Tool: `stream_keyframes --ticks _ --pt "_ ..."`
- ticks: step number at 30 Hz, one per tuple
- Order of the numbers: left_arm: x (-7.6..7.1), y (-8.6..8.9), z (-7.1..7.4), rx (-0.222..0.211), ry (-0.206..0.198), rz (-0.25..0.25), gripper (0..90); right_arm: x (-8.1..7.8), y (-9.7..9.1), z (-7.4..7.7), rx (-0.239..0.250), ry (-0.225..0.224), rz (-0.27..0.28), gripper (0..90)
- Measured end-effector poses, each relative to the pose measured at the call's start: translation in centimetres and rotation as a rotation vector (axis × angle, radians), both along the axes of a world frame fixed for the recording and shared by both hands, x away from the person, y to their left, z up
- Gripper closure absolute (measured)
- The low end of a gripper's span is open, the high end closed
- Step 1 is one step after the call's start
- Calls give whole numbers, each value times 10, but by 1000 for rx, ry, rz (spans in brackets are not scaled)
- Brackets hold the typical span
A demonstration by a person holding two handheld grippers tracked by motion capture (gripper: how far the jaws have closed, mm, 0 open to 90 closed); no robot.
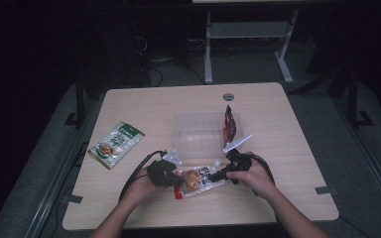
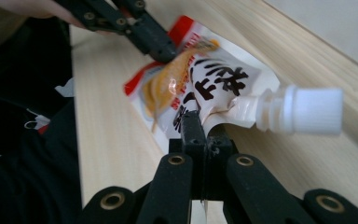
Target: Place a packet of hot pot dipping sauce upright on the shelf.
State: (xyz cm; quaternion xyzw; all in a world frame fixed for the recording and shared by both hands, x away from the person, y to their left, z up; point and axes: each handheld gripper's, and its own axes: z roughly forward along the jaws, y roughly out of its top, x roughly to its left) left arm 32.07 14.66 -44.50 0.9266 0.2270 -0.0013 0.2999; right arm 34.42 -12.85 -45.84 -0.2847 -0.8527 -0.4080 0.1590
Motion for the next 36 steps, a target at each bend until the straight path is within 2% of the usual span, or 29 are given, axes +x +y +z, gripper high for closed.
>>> stream_keyframes --ticks 3,6,11,15,20,25,31,36 --pt "-1 6 7 -36 -36 22 900 -3 0 9 24 -11 15 900" --pt "-2 14 15 -44 -70 33 900 -7 -1 16 51 -27 30 900" --pt "-4 21 19 -44 -85 40 900 -10 -4 30 91 -38 45 900" --pt "-6 14 15 -50 -72 35 900 -11 -7 36 125 -45 46 900" --pt "-8 1 11 -31 -73 1 900 -14 -8 43 155 -47 51 900" --pt "-11 -13 7 -28 -73 -39 900 -18 -3 50 221 -41 80 900" --pt "-15 -24 5 -77 -62 -57 900 -22 5 56 257 -39 107 900" --pt "-15 -26 2 -121 -25 -64 900 -23 8 57 270 -41 122 900"
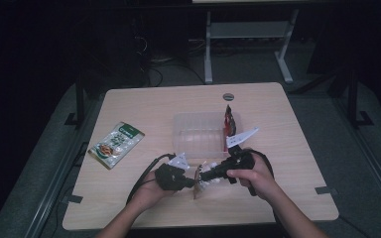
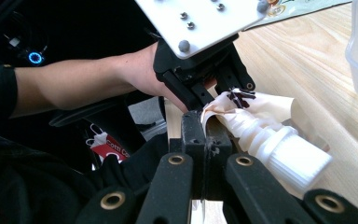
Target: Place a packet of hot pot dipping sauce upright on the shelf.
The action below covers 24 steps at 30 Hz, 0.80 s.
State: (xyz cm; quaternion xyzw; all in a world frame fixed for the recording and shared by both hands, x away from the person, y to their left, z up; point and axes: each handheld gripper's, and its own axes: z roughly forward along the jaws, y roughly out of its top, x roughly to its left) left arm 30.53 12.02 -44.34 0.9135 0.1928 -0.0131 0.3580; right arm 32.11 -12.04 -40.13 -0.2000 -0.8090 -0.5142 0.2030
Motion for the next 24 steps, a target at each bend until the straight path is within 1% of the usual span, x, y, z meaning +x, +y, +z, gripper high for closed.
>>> stream_keyframes --ticks 4,9,10,11,13,14,16,18,19,20,21,22,24 --pt "1 1 0 4 -2 -3 900 -1 1 0 -8 -4 -1 900" --pt "2 7 3 -3 -8 16 896 0 -4 2 -4 -6 -14 900" --pt "3 9 3 -5 -5 22 866 0 -5 3 -6 0 -16 900" --pt "3 11 4 -6 -6 24 851 0 -6 3 -8 -10 -22 900" --pt "2 15 6 -1 -9 28 832 0 -9 3 -8 -9 -26 900" --pt "3 18 7 2 -9 29 820 1 -10 3 -5 -19 -33 900" --pt "3 22 8 -5 0 36 787 1 -12 5 -5 -17 -39 900" --pt "3 28 9 -14 7 48 742 1 -13 6 -1 -21 -43 900" --pt "3 31 10 -14 13 46 722 1 -14 7 0 -23 -44 900" --pt "3 34 11 -14 9 43 695 0 -14 8 -2 -20 -45 900" --pt "1 36 11 -18 21 45 671 0 -15 9 -10 -24 -47 900" --pt "1 39 11 -12 21 40 647 0 -16 10 -10 -31 -46 900" --pt "-2 43 11 -8 35 40 586 1 -18 12 -5 -39 -53 900"
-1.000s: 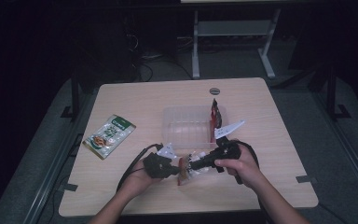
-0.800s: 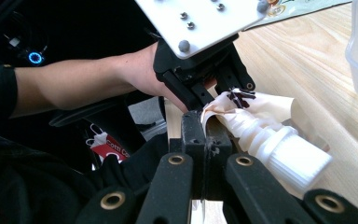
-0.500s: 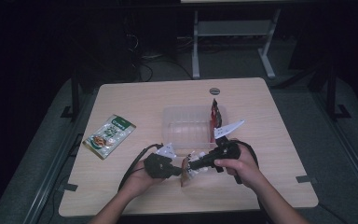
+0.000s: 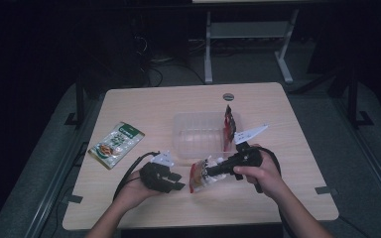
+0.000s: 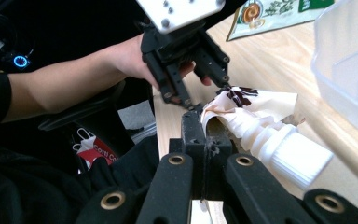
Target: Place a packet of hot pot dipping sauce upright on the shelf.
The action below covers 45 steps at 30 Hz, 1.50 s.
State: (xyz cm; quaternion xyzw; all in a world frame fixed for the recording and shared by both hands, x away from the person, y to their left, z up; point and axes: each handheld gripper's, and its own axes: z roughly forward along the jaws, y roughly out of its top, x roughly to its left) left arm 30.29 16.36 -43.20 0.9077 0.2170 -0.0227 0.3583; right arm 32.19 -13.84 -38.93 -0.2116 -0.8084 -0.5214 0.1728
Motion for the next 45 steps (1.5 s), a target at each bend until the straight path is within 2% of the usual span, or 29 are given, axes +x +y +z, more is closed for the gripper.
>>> stream_keyframes --ticks 4,10,18,28,32,45 --pt "-6 11 0 -10 23 25 463 0 -5 7 7 -14 -12 900" --pt "-14 24 -5 3 35 46 390 3 -9 15 2 -32 -32 900" --pt "-11 25 -3 -2 19 58 360 12 -18 31 24 -60 -70 900" --pt "-8 25 -2 -2 22 62 343 27 -34 54 -6 -90 -113 900" --pt "-7 25 -1 -2 18 63 339 37 -41 60 2 -100 -141 900" --pt "-7 27 -1 -12 22 69 331 66 -48 64 -48 -100 -181 900"
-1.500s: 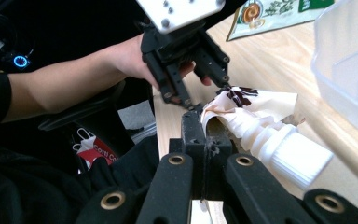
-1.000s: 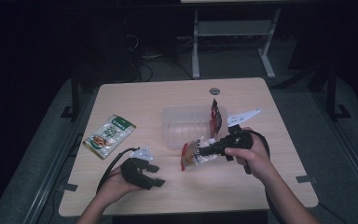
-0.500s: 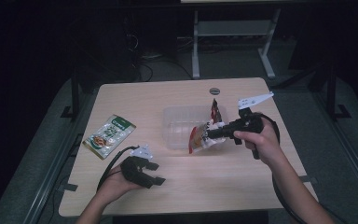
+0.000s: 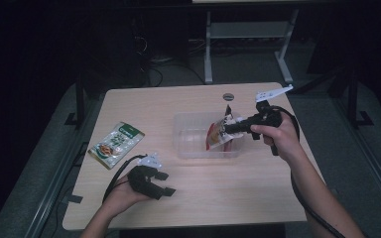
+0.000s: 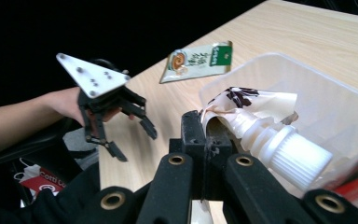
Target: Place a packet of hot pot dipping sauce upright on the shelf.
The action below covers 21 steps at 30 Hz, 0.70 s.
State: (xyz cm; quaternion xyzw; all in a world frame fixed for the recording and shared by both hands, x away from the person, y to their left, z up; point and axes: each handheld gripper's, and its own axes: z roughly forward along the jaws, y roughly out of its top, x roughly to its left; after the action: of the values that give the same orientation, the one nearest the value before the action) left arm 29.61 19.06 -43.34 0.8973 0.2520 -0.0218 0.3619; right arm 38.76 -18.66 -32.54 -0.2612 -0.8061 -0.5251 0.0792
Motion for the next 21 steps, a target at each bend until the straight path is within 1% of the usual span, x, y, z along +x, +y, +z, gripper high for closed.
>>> stream_keyframes --ticks 4,11,21 --pt "0 1 0 7 2 -1 331 8 -3 -3 -21 6 -14 900" --pt "1 1 -1 3 7 1 331 18 -5 -4 -60 11 -28 900" --pt "1 1 -2 4 7 -4 331 25 -1 -11 -79 27 -29 900"
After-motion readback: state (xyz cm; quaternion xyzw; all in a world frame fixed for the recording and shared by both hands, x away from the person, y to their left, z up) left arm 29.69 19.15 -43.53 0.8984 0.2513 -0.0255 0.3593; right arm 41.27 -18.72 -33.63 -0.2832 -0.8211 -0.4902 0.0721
